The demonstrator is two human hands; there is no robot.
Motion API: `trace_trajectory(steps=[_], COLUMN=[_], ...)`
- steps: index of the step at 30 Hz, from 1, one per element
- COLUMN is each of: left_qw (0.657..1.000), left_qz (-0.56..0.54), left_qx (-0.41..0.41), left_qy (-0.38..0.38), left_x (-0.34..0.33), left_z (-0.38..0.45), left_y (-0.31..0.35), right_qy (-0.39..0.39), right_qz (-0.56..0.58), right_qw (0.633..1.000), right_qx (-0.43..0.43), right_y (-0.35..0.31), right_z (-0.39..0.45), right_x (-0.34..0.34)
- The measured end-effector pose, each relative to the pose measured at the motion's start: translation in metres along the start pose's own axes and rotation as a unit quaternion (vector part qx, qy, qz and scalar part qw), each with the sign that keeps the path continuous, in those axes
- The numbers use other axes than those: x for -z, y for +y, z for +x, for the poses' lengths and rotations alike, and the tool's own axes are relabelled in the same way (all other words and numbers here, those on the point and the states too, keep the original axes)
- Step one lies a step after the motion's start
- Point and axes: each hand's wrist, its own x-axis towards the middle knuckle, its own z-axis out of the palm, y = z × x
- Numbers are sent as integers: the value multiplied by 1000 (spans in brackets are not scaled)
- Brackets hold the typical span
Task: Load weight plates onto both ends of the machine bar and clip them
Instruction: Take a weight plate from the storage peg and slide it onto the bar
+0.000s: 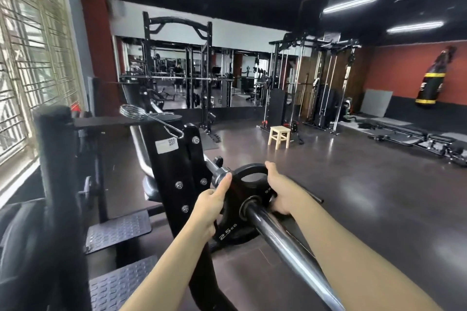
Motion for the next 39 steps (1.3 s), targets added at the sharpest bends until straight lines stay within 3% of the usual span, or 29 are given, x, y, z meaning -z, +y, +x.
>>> trace_trajectory(steps=[5, 11, 16, 19, 22, 24, 26, 30, 33, 36, 39], left_qw=[1000, 1000, 999, 993, 989, 981, 961, 891, 834, 791, 770], left_qz=[2, 18, 31, 42, -30, -111, -158, -237, -285, -285, -328], left_qx=[-2, -20, -6, -9, -15, -7, 3, 14, 24, 44, 102], left_qy=[11, 16, 25, 111, 145, 156, 226, 387, 472, 540, 537], left_x=[29, 36, 39, 59, 97, 127, 166, 250, 319, 407, 478], left_z=[58, 87, 79, 72, 46, 24, 1, -45, -68, -57, -47], left_y=[9, 22, 27, 20, 2, -17, -41, -68, -79, -110, -133], right_qy=[-15, 0, 29, 170, 240, 210, 142, -27, -139, -193, -207], right_qz=[-11, 5, -30, -111, -209, -241, -290, -323, -348, -376, -409], right_qw=[999, 1000, 999, 975, 902, 859, 839, 836, 812, 791, 777], right_qx=[41, 28, 5, 88, 291, 400, 438, 443, 447, 443, 431], right_y=[-18, -40, -59, -59, -44, -31, -18, 12, 27, 33, 35], right_z=[56, 77, -8, -52, -85, -106, -127, -159, -184, -213, -235], right_x=[-46, -65, -72, -75, -92, -113, -144, -221, -282, -344, -409])
